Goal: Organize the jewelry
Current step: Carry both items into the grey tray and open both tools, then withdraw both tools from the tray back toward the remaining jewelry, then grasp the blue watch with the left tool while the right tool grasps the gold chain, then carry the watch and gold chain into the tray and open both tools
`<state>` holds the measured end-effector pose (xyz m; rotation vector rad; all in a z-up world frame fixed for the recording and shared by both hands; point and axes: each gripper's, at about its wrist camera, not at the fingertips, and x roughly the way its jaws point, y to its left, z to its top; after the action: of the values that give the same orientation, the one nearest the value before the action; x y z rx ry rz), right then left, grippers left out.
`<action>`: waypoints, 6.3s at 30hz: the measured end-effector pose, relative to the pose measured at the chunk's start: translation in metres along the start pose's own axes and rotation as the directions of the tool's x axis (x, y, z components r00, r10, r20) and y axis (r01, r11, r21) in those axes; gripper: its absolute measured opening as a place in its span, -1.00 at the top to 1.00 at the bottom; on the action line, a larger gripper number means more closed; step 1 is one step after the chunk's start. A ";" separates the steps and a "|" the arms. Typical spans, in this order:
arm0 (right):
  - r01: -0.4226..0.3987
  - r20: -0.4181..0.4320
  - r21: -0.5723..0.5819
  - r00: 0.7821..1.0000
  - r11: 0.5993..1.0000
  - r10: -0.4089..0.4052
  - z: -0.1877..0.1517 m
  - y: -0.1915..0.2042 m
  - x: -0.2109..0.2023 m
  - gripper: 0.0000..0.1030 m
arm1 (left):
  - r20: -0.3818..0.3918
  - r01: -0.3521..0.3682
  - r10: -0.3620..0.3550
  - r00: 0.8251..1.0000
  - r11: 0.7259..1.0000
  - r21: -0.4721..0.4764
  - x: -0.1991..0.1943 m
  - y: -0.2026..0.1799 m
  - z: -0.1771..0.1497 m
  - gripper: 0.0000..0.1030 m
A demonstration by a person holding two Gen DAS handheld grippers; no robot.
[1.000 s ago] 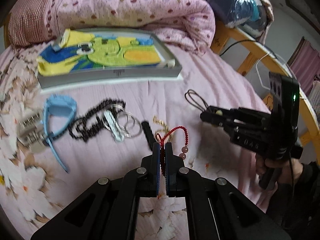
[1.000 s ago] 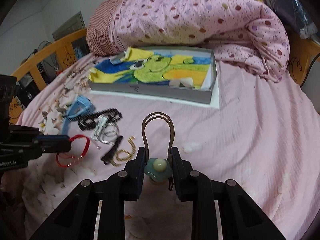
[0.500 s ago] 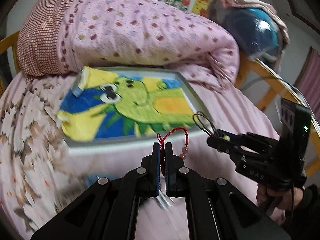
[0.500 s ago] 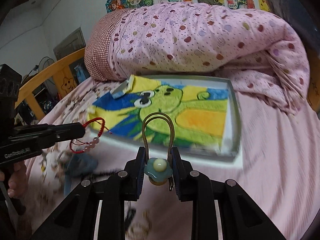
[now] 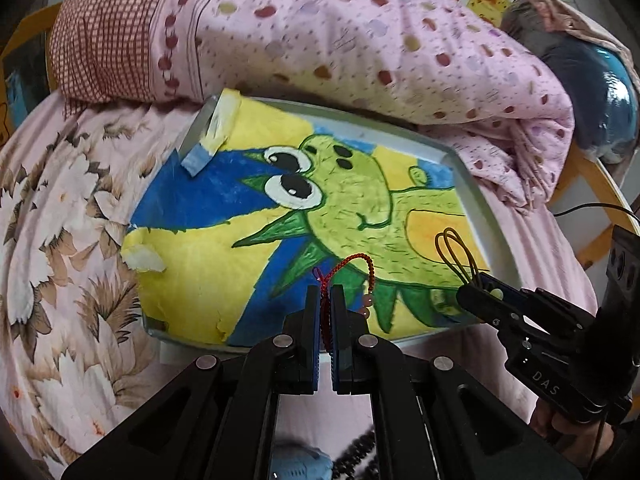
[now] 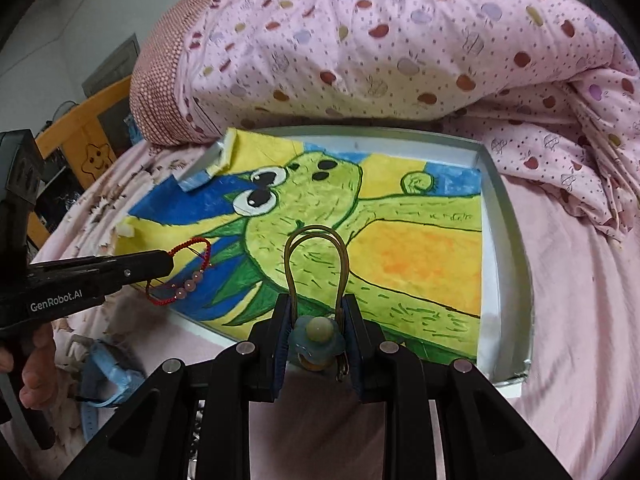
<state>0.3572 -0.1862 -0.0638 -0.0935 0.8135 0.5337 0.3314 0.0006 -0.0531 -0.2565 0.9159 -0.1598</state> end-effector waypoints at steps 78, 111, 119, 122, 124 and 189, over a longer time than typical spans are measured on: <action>0.215 0.301 -0.002 0.932 0.977 -0.205 -0.160 0.092 -0.200 -1.00 | 0.301 -0.054 0.020 0.954 0.993 0.107 -0.183 0.012 -0.203 -0.96; 0.092 0.036 -0.312 0.996 0.946 -0.085 -0.142 0.042 -0.091 -0.77 | 0.105 -0.068 0.055 0.993 0.990 0.123 -0.076 -0.009 -0.162 -0.57; 0.008 -0.003 -0.375 1.000 0.927 -0.010 -0.138 0.045 -0.075 -0.39 | 0.057 -0.111 0.104 0.993 0.986 0.127 -0.059 -0.011 -0.161 0.34; -0.027 -0.023 -0.379 1.000 0.925 0.020 -0.136 0.044 -0.070 -0.16 | 0.058 -0.123 0.117 0.991 0.986 0.112 -0.057 -0.009 -0.160 0.56; -0.058 -0.042 -0.371 0.998 0.927 0.046 -0.135 0.042 -0.068 -0.13 | 0.054 -0.124 0.119 0.991 0.987 0.105 -0.057 -0.009 -0.160 0.58; -0.124 0.249 -0.040 0.960 0.991 0.130 -0.083 0.028 -0.149 0.67 | 0.099 0.153 -0.175 0.980 0.968 0.198 -0.144 -0.084 -0.107 0.99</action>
<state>0.2042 -0.2470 -0.0115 0.0049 0.5676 0.6624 0.1576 -0.0605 0.0182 -0.1626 0.7575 -0.3801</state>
